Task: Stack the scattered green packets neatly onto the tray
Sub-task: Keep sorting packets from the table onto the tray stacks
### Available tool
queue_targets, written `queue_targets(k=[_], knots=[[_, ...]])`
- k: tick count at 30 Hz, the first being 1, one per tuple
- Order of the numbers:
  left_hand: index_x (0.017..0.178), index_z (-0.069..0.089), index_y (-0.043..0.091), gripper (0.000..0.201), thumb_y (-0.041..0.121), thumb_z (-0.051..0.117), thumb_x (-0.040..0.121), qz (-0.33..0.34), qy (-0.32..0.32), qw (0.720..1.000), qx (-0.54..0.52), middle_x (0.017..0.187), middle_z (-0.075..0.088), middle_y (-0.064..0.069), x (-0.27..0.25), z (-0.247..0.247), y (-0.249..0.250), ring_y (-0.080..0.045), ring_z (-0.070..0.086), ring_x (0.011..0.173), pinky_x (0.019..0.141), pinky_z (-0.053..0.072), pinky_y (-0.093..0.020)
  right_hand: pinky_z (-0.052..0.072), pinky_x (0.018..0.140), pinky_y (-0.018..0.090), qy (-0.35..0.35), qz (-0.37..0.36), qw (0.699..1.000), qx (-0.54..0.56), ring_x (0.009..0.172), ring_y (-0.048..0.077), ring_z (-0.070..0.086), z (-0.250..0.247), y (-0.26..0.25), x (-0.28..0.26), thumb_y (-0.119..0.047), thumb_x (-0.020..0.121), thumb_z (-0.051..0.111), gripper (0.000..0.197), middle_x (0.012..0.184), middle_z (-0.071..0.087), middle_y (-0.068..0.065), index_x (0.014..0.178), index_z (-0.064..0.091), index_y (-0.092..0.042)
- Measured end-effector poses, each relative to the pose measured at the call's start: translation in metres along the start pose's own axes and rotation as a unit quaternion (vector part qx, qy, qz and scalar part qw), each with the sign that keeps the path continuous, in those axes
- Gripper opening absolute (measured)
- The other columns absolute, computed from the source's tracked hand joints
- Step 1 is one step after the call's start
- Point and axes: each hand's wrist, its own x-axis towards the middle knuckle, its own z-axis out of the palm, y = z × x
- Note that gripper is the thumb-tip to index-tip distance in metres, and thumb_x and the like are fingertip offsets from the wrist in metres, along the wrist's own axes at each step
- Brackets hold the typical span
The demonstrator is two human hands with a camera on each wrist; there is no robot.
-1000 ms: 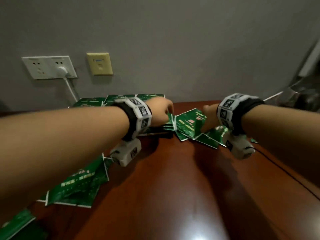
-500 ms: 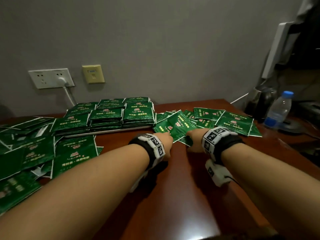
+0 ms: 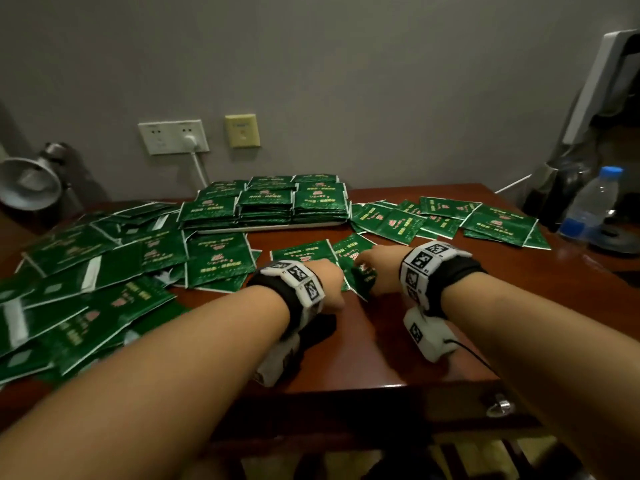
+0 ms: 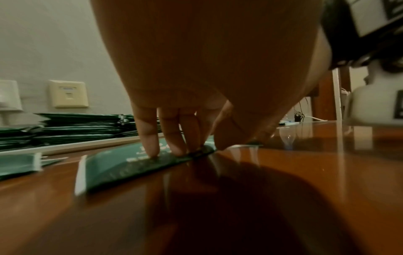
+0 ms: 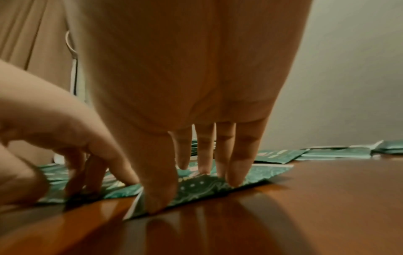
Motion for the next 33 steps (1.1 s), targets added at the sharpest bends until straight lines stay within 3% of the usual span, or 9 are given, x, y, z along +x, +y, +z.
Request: queue_targets(k=[4, 7, 12, 15, 19, 24, 28, 30, 33], knots=[[0.106, 0.058, 0.013, 0.032, 0.036, 0.063, 0.084, -0.031, 0.064, 0.996, -0.059, 0.105, 0.059, -0.008, -0.024, 0.014, -0.045, -0.028, 0.057, 0.096, 0.08, 0.05, -0.035, 0.047, 0.097, 0.036, -0.017, -0.037, 0.999, 0.02, 0.116, 0.024, 0.055, 0.001, -0.025, 0.008, -0.04, 0.071, 0.081, 0.086, 0.133, 0.055, 0.003, 0.144, 0.038, -0.022], [0.127, 0.045, 0.023, 0.073, 0.058, 0.074, 0.071, -0.107, 0.116, 0.982, -0.106, 0.122, 0.044, -0.008, -0.034, 0.023, -0.076, -0.027, 0.045, 0.115, 0.093, 0.046, -0.039, 0.045, 0.097, 0.039, 0.001, -0.034, 0.999, -0.002, 0.121, 0.027, 0.046, 0.001, -0.033, 0.013, -0.054, 0.066, 0.081, 0.097, 0.134, 0.043, 0.007, 0.146, 0.033, -0.028], [0.153, 0.011, 0.018, 0.123, 0.072, 0.073, 0.062, -0.125, 0.023, 0.987, -0.104, 0.155, 0.023, -0.014, -0.028, 0.029, -0.1, -0.034, 0.025, 0.141, 0.115, 0.028, -0.046, 0.033, 0.112, 0.046, -0.017, -0.013, 1.0, -0.014, 0.14, 0.029, 0.028, -0.003, -0.03, 0.026, -0.065, 0.057, 0.08, 0.124, 0.155, 0.027, 0.004, 0.154, 0.013, -0.025], [0.155, 0.007, 0.011, 0.118, 0.063, 0.072, 0.072, -0.055, 0.002, 0.99, -0.132, 0.16, 0.019, -0.008, -0.024, 0.03, -0.1, -0.026, 0.023, 0.145, 0.117, 0.024, -0.036, 0.033, 0.112, 0.045, -0.06, -0.005, 0.998, 0.005, 0.141, 0.027, 0.031, -0.002, -0.028, 0.035, -0.07, 0.055, 0.078, 0.131, 0.157, 0.026, 0.005, 0.155, 0.006, -0.026], [0.151, 0.025, 0.012, 0.106, 0.061, 0.074, 0.071, -0.05, 0.035, 0.99, -0.129, 0.147, 0.038, -0.008, -0.016, 0.029, -0.1, -0.027, 0.037, 0.135, 0.11, 0.036, -0.039, 0.043, 0.102, 0.048, -0.025, -0.003, 0.999, -0.042, 0.129, 0.029, 0.042, 0.001, -0.032, 0.042, -0.085, 0.046, 0.068, 0.131, 0.143, 0.034, 0.003, 0.152, 0.016, -0.028], [0.114, 0.059, 0.02, 0.055, 0.045, 0.081, 0.071, -0.058, 0.129, 0.979, -0.15, 0.104, 0.061, 0.003, -0.015, 0.024, -0.108, -0.018, 0.06, 0.095, 0.077, 0.051, -0.03, 0.054, 0.079, 0.037, 0.043, -0.001, 0.996, -0.084, 0.097, 0.024, 0.059, -0.01, -0.045, 0.038, -0.082, 0.055, 0.067, 0.098, 0.116, 0.051, 0.002, 0.129, 0.049, -0.021], [0.1, 0.064, 0.022, 0.016, 0.025, 0.069, 0.085, -0.078, 0.209, 0.953, -0.205, 0.098, 0.067, 0.003, -0.021, 0.017, -0.118, -0.018, 0.064, 0.091, 0.08, 0.055, -0.036, 0.053, 0.069, 0.031, 0.117, -0.005, 0.991, -0.062, 0.084, 0.02, 0.062, -0.026, -0.043, 0.031, -0.069, 0.074, 0.065, 0.065, 0.097, 0.064, -0.001, 0.116, 0.062, -0.019], [0.107, 0.064, 0.021, 0.018, 0.017, 0.055, 0.092, -0.081, 0.257, 0.934, -0.234, 0.099, 0.066, 0.001, -0.026, 0.012, -0.12, -0.02, 0.062, 0.084, 0.075, 0.054, -0.035, 0.054, 0.073, 0.032, 0.129, -0.003, 0.992, -0.001, 0.089, 0.02, 0.064, -0.034, -0.037, 0.028, -0.067, 0.078, 0.061, 0.063, 0.103, 0.067, 0.0, 0.12, 0.062, -0.02], [0.113, 0.061, 0.016, 0.029, 0.008, 0.04, 0.095, -0.09, 0.327, 0.898, -0.282, 0.095, 0.062, -0.004, -0.032, 0.001, -0.124, -0.023, 0.057, 0.076, 0.067, 0.047, -0.032, 0.053, 0.063, 0.029, 0.139, 0.005, 0.988, 0.07, 0.071, 0.016, 0.062, -0.046, -0.029, 0.023, -0.07, 0.084, 0.049, 0.059, 0.079, 0.066, 0.0, 0.094, 0.065, -0.015]])
